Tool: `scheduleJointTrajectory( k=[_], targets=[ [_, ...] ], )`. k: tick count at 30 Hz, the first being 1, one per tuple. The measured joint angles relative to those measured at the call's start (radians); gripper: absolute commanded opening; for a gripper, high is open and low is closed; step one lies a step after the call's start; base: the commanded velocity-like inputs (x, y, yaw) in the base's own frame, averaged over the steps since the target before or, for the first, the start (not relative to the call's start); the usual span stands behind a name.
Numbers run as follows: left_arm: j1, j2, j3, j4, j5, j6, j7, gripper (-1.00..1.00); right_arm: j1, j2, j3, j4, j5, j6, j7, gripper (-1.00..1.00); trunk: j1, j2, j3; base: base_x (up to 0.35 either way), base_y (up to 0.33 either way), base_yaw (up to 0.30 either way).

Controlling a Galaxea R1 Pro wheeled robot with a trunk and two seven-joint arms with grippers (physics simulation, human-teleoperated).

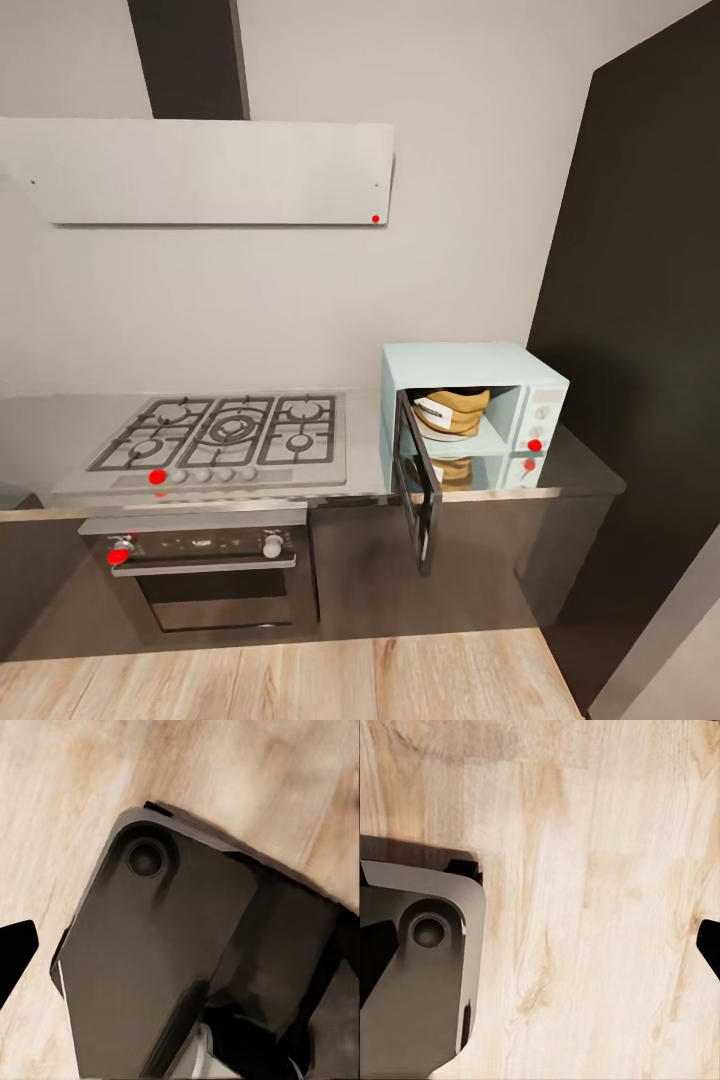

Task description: In the kitchen, take the popcorn bag from the countertop, put it into the microwave, and heat it until the popcorn is cooked so the cooked popcorn ends up inside the bag.

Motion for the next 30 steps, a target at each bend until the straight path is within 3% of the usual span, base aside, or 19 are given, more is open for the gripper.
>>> scheduleJointTrajectory(
  k=[2,7,9,11,13,14,15,17,21,23,25,27,29,30],
  targets=[
    [0.001,-0.003,0.005,-0.176,-0.016,0.056,0.000,1.00,0.003,0.002,0.000,0.000,-0.001,0.000,-0.001,1.00,0.000,0.000,0.000,0.000,0.000,0.000],
    [0.000,-0.004,-0.002,-0.682,-0.018,0.438,-0.001,1.00,0.004,0.000,-0.001,0.000,-0.002,0.003,-0.002,1.00,0.000,0.000,0.000,0.000,0.000,0.000],
    [-0.006,-0.004,-0.004,-0.860,-0.015,0.558,-0.003,1.00,0.004,0.001,-0.002,-0.001,-0.002,0.002,-0.002,1.00,0.000,0.000,0.000,0.000,0.000,0.000],
    [-0.070,-0.006,-0.006,-0.993,-0.010,0.681,-0.010,1.00,0.004,0.003,-0.002,-0.001,-0.001,0.002,-0.002,1.00,0.000,0.000,0.000,0.000,0.000,0.000],
    [-0.160,-0.017,-0.018,-1.034,-0.006,0.739,-0.012,1.00,0.004,0.005,-0.002,-0.002,-0.001,-0.001,-0.002,1.00,0.000,0.000,0.000,0.000,0.000,0.000],
    [-0.232,-0.031,-0.039,-1.042,-0.004,0.755,-0.011,1.00,0.004,0.006,-0.002,-0.002,-0.001,-0.004,-0.002,1.00,0.000,0.000,0.000,0.000,0.000,0.000],
    [-0.271,-0.043,-0.059,-1.043,-0.005,0.760,-0.010,1.00,0.004,0.007,-0.002,-0.002,-0.001,-0.006,-0.002,1.00,0.000,0.000,0.000,0.000,0.000,0.000],
    [-0.413,-0.071,-0.118,-1.026,-0.003,0.769,-0.008,1.00,0.004,0.008,-0.003,-0.002,-0.001,-0.009,-0.002,1.00,0.000,0.000,0.000,0.000,0.000,0.000],
    [-0.595,-0.114,-0.158,-0.976,0.002,0.763,-0.013,1.00,0.004,0.010,-0.005,-0.002,0.000,-0.008,-0.002,1.00,0.000,0.000,0.000,0.000,0.000,0.000],
    [-0.620,-0.126,-0.177,-0.968,0.002,0.754,-0.027,1.00,0.004,0.010,-0.006,-0.003,0.000,-0.009,-0.005,1.00,0.000,0.000,0.000,0.000,0.000,0.000],
    [-0.628,-0.128,-0.256,-0.959,-0.004,0.750,-0.038,1.00,0.004,0.010,-0.006,-0.003,0.002,-0.010,-0.016,1.00,0.000,0.000,0.000,0.000,0.000,0.000],
    [-0.631,-0.128,-0.377,-0.938,-0.008,0.724,-0.038,1.00,0.004,0.011,-0.005,-0.003,0.003,-0.011,-0.028,1.00,0.000,0.000,0.000,0.000,0.000,0.000],
    [-0.632,-0.128,-0.433,-0.910,-0.009,0.650,-0.035,1.00,0.004,0.011,-0.005,-0.004,0.004,-0.014,-0.031,1.00,0.000,0.000,0.000,0.000,0.000,0.000],
    [-0.632,-0.128,-0.440,-0.909,-0.011,0.634,-0.034,1.00,0.004,0.010,-0.005,-0.004,0.004,-0.014,-0.032,1.00,0.000,0.000,0.000,0.000,0.000,0.000]
  ],
)
